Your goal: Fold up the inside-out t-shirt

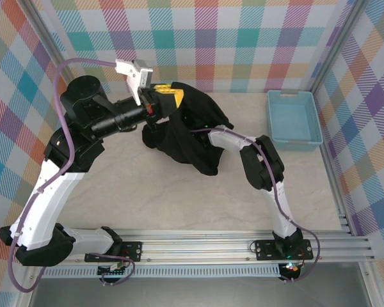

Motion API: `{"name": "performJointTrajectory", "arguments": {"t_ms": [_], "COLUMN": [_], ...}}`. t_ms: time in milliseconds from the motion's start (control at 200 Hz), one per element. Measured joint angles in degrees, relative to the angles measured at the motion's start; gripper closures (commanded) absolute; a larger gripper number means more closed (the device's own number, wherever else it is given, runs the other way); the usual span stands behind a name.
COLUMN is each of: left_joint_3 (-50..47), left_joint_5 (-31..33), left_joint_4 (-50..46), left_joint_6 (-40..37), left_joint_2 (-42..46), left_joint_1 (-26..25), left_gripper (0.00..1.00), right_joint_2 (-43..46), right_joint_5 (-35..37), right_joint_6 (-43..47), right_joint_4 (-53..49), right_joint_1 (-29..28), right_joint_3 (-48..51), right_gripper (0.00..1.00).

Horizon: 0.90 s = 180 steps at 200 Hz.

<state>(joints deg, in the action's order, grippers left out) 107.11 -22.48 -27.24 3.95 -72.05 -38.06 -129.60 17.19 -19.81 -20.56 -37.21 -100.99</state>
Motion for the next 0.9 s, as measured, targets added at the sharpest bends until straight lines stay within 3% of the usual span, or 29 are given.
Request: {"name": "performJointTrajectory", "arguments": {"t_ms": [205,410,590,900], "left_joint_3": [0.0,0.7,1.7,2.4], "left_joint_5": [7.5,11.5,12.1,10.9], "left_joint_4": [-1.5,-1.6,-1.6,-2.3], "left_joint_6": [-2.6,-4.2,-4.9,-4.9], "left_joint_2": [-0.1,-0.5,-0.4,-0.6], "left_joint_1": [0.0,0.1,0.4,0.5], "left_gripper": [1.00,1.00,1.00,1.00], "right_joint_2": [1.5,1.0,-2.5,-4.0], "right_joint_5": [-1.1,-3.8,-4.4,-6.8], "right_joint_6": [3.0,5.4,6.7,7.6], "right_joint_4": [-5.0,-9.6,-12.2,-10.4], "right_joint_1": [0.1,1.4,2.1,2.5], "right_joint_3": [5.6,3.2,-2.8,-5.4], "right_gripper": [0.23,0.24,0.25,0.18]}}
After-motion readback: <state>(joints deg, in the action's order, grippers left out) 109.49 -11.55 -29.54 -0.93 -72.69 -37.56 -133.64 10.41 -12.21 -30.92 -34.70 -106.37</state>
